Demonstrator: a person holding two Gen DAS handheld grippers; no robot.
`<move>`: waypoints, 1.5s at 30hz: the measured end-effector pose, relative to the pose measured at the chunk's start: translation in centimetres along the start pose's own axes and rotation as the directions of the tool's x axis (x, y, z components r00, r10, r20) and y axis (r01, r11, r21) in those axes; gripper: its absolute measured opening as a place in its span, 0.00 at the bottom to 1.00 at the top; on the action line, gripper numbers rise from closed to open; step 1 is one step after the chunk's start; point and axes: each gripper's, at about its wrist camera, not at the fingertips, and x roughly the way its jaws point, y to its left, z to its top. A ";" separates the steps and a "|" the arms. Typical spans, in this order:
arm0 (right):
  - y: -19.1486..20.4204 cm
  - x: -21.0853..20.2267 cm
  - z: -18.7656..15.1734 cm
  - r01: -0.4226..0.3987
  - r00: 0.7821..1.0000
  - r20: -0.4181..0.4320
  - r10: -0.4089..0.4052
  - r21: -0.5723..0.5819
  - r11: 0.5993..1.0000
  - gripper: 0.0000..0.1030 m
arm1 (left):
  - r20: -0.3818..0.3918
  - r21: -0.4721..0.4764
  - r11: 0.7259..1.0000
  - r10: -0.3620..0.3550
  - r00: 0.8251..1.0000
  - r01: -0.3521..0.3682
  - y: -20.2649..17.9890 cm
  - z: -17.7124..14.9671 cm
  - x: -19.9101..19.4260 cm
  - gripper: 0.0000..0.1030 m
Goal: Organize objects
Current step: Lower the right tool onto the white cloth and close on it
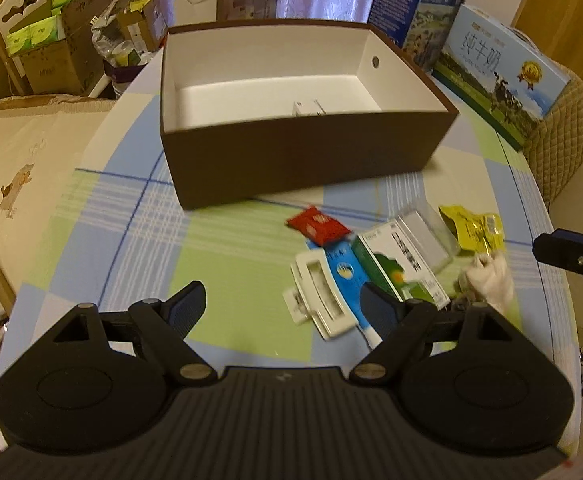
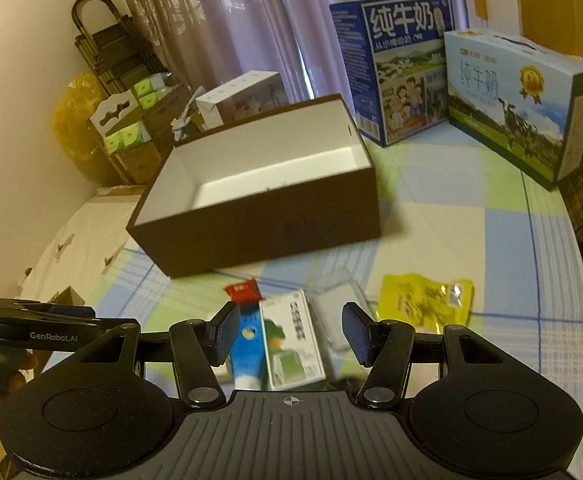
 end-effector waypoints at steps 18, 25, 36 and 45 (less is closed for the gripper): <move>-4.1 -1.3 -3.3 0.055 0.997 -0.064 -0.052 0.045 0.997 0.53 | -0.024 0.014 1.000 0.017 1.000 -0.017 -2.7 -2.5 0.4 0.79; -5.1 -0.7 -4.0 0.089 0.992 -0.092 -0.083 0.058 0.994 0.53 | -0.044 0.018 0.999 0.029 0.999 -0.029 -2.9 -2.7 1.3 0.79; -6.9 1.7 -5.0 0.145 0.983 -0.130 -0.133 0.090 0.985 0.74 | -0.079 -0.006 0.998 0.063 0.995 -0.064 -1.6 -2.8 3.1 0.79; -7.2 4.8 -4.2 0.154 0.983 -0.097 -0.153 0.000 0.988 0.74 | -0.097 -0.018 0.997 0.077 0.992 -0.079 -0.6 -2.6 4.6 0.79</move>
